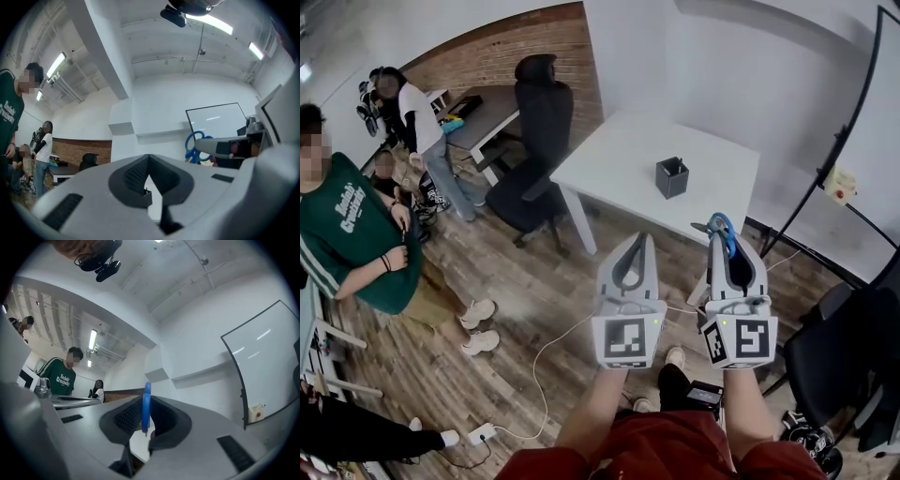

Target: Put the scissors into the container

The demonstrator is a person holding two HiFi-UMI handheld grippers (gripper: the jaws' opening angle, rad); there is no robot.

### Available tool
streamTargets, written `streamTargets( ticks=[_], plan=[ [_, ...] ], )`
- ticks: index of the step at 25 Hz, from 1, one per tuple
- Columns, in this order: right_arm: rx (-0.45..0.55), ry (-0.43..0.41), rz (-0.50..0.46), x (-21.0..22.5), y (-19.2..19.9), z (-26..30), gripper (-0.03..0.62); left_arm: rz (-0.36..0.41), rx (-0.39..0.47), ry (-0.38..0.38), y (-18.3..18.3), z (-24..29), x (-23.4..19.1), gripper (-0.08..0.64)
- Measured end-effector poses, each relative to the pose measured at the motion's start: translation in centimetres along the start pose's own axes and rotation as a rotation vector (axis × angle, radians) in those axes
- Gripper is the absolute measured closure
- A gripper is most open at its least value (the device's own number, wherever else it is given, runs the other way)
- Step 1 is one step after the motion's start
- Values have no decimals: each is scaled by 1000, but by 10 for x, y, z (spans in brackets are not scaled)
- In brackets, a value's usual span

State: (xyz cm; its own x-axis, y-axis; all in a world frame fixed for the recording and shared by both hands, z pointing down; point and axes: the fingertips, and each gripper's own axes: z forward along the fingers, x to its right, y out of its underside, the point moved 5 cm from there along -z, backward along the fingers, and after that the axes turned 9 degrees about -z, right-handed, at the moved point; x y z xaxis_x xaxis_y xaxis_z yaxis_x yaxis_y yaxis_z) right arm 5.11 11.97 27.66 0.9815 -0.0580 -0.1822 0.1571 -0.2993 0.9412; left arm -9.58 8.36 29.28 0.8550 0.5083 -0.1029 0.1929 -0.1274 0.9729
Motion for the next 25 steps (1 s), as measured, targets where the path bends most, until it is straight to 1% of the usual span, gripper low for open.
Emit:
streamTargets(
  ticks=[7,18,21,25],
  plan=[
    [0,0,21,27,31,50,538,22,-14,-5,20,57,-7,548],
    [-20,-32,49,86,74,159,538,25,-27,-41,40,179,-21,548],
    [-24,-41,58,102,85,183,538,39,-30,-43,46,210,-21,548],
    [-24,-48,71,123,99,214,538,36,-29,-55,54,247,-21,548]
  ],
)
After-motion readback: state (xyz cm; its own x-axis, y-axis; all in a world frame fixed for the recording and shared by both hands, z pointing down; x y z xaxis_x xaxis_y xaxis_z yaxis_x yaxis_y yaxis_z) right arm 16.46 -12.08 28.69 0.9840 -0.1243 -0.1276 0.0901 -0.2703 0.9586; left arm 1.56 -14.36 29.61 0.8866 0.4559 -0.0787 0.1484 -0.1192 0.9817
